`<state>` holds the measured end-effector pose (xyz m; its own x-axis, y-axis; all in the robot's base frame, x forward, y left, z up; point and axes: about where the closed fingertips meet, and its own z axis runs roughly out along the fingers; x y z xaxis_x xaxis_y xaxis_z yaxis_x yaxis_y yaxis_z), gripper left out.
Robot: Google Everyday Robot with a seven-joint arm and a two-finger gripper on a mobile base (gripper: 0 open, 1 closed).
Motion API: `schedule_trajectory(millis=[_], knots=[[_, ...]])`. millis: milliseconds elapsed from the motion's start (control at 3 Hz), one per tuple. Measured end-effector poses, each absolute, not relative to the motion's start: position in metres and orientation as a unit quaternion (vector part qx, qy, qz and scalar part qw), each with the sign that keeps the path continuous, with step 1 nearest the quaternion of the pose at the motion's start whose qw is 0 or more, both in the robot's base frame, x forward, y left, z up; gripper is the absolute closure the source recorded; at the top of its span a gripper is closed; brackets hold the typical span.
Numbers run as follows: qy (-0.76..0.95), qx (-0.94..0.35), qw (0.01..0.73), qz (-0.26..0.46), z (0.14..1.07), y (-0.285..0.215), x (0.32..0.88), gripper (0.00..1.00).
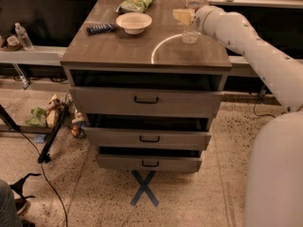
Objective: Place water bottle into paper bowl
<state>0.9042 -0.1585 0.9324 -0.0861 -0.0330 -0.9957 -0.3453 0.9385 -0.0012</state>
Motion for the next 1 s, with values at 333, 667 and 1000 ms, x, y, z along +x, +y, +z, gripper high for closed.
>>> schedule_trajectory(millis=[333, 667, 1000], knots=[[0.723, -0.135, 0.668, 0.115, 0.934, -0.156, 0.906, 0.52], [0.715, -0.141, 0.674, 0.122, 0.940, -0.150, 0.910, 0.76], [0.693, -0.155, 0.688, 0.150, 0.960, -0.110, 0.932, 1.00]])
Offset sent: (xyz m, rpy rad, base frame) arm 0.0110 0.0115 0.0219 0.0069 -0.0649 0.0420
